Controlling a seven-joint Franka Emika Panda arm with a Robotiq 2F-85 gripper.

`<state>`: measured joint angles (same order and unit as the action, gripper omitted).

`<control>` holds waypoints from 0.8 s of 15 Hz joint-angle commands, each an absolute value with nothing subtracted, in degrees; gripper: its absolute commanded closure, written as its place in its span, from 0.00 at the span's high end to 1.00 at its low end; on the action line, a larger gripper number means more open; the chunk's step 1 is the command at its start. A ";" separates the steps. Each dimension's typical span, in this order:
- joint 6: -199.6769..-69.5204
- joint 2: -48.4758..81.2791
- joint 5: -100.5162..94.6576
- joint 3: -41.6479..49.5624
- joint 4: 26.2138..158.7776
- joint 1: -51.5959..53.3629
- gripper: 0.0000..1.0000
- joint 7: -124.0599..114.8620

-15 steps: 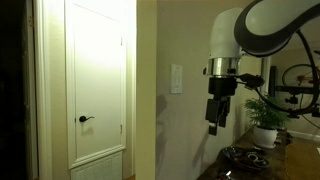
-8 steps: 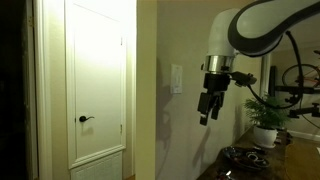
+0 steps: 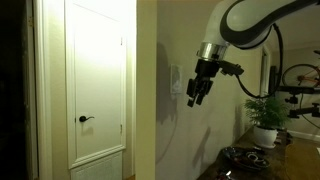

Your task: Flip the light switch.

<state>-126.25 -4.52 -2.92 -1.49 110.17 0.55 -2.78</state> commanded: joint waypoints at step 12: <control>-142.53 -5.37 -6.28 -1.52 109.96 0.24 0.04 -6.46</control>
<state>-140.09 -4.40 -4.17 -1.48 109.23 0.55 -4.25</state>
